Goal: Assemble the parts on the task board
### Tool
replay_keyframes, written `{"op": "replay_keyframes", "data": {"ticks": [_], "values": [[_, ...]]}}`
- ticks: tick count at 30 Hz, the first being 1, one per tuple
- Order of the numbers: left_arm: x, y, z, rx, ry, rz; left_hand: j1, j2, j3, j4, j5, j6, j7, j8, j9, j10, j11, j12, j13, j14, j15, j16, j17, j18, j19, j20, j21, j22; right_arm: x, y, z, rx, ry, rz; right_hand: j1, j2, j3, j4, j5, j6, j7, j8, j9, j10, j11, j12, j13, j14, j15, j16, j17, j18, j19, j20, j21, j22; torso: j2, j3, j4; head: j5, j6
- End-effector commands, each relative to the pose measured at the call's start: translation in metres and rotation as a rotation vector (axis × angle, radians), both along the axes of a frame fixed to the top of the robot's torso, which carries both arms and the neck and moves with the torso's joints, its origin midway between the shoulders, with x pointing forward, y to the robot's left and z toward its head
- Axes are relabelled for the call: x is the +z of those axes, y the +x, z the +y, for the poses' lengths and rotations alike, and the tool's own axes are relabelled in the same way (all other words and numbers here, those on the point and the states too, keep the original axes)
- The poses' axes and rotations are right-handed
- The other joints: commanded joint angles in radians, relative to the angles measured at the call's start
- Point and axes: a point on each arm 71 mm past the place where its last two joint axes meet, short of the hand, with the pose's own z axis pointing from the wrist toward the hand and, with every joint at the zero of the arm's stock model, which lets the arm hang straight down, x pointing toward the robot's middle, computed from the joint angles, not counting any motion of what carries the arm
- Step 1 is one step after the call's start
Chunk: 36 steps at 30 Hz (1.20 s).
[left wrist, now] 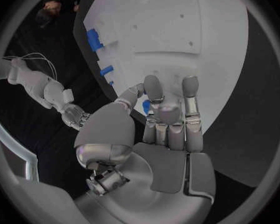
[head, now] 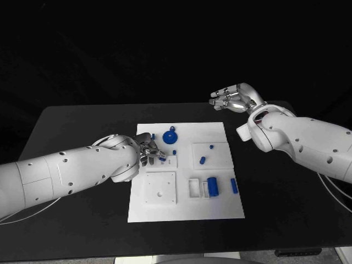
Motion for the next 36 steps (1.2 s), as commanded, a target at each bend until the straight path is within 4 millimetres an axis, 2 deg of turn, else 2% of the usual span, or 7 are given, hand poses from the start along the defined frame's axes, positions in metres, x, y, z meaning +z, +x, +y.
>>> {"op": "replay_keyframes", "data": {"ticks": [1,7,18,31,36], "values": [[-0.0006,-0.0001,-0.0028,-0.019,0.014,-0.032,0.039,0.034,0.026,-0.022,0.0,0.253,-0.126,0.005,0.904,0.048,-0.011,0.004,-0.001,0.003,0.0,-0.006,-0.001,0.015,0.0,0.006,-0.003,0.019,0.0,-0.0007,0.0014,0.017,0.011,0.005,-0.003,-0.002,0.002,0.008,0.006,0.004,0.002,-0.002,-0.001,-0.007,0.004,-0.003,-0.001,-0.008,0.0,-0.003,-0.002,-0.007,-0.004,0.0,0.002,-0.001,0.001,-0.0004,-0.0004,0.0,-0.001],[-0.0039,-0.0006,-0.0017,-0.025,0.029,-0.045,0.042,0.032,0.025,-0.021,-0.001,0.254,-0.126,0.006,0.903,0.048,-0.011,0.004,-0.002,0.003,0.0,-0.007,-0.002,0.015,0.001,0.006,-0.003,0.019,-0.0001,-0.0007,0.0006,0.015,0.014,0.008,-0.003,-0.002,0.002,0.008,0.006,0.004,0.002,-0.002,-0.001,-0.007,0.004,-0.003,-0.001,-0.008,0.0,-0.003,-0.002,-0.007,-0.004,0.0,0.002,-0.001,0.0,-0.0018,-0.0003,-0.003,-0.004],[-0.0073,-0.0019,0.0002,-0.038,0.061,-0.017,0.043,0.031,0.024,-0.019,-0.003,0.253,-0.125,0.006,0.901,0.048,-0.011,0.004,-0.004,0.003,0.001,-0.008,-0.004,0.015,0.0,0.006,-0.004,0.019,-0.002,-0.0005,0.0009,0.016,0.016,0.013,-0.002,-0.003,0.002,0.011,0.007,0.004,0.002,-0.002,-0.001,-0.007,0.004,-0.004,-0.001,-0.008,0.0,-0.003,-0.002,-0.007,-0.005,0.001,0.001,-0.001,0.0,-0.0022,0.0009,-0.001,-0.008],[-0.0097,-0.0036,0.0023,-0.049,0.082,0.017,0.045,0.03,0.023,-0.019,-0.003,0.253,-0.125,0.006,0.901,0.048,-0.011,0.004,-0.004,0.003,0.002,-0.008,-0.004,0.014,0.0,0.006,-0.004,0.019,-0.0034,-0.0003,0.0011,0.017,0.017,0.016,-0.002,-0.003,0.003,0.013,0.008,0.004,0.002,-0.002,-0.001,-0.007,0.004,-0.003,-0.001,-0.008,0.0,-0.003,-0.002,-0.007,-0.005,0.001,0.001,-0.001,0.0,-0.0011,0.0007,-0.001,-0.012],[-0.0104,-0.004,0.0031,-0.053,0.089,0.026,0.043,0.035,0.024,-0.016,-0.005,0.253,-0.125,0.006,0.9,0.048,-0.011,0.004,-0.005,0.002,0.002,-0.009,-0.007,0.013,0.0,0.005,-0.005,0.019,-0.0037,-0.0002,0.0012,0.017,0.017,0.016,-0.001,-0.003,0.003,0.013,0.008,0.004,0.002,-0.002,-0.001,-0.008,0.004,-0.004,-0.001,-0.008,0.0,-0.003,-0.002,-0.007,-0.005,0.001,0.001,-0.001,0.0,-0.002,0.0002,-0.007,-0.014]]}}
